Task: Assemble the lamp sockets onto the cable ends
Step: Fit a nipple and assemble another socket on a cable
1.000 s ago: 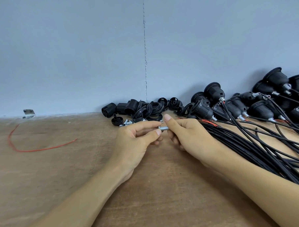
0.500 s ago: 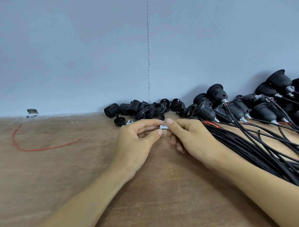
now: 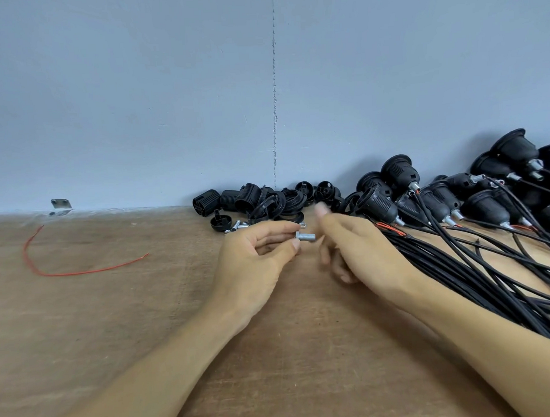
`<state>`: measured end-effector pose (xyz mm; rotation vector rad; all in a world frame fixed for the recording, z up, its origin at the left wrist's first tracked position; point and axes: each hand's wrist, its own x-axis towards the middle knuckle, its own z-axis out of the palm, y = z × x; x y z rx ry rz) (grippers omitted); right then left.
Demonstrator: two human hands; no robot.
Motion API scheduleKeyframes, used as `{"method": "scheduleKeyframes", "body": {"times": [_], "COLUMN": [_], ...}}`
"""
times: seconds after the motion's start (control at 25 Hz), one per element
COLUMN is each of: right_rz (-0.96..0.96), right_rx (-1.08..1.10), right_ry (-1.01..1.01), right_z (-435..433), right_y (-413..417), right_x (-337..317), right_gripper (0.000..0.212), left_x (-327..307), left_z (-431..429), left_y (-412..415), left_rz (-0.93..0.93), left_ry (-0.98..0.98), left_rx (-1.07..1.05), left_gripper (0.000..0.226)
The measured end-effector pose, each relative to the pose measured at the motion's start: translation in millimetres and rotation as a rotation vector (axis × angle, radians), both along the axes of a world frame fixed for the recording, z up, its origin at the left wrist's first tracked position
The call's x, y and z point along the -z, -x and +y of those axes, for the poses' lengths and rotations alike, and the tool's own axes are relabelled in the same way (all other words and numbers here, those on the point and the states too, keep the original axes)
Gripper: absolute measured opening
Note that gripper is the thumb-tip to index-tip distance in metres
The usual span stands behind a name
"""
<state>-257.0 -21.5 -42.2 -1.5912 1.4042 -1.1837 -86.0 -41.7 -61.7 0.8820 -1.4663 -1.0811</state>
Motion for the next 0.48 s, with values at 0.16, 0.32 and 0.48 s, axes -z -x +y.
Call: {"method": "scheduleKeyframes", "body": {"times": [0.16,0.32,0.48], "right_rz": [0.127,0.052,-0.033], "right_rx": [0.014,-0.002,-0.085], "right_ry": [0.016,-0.020,-0.033], "right_z": [0.8,3.2,2.9], "right_y": [-2.7,-1.8,-2.2], "right_x": [0.2,-2.5,-0.8], "right_gripper": [0.052,0.049,0.035], "left_x": [-0.3,-0.1,0.4], "left_z": [0.8,1.3,0.0], "left_y": [0.0,1.2,-2.0], "left_rz": [-0.021,-0.036,-0.067], "left_ry": [0.020,0.037,0.059], "left_rx": [0.006,-0.005,-0.009], "left_gripper": [0.025,0.023,0.028]}}
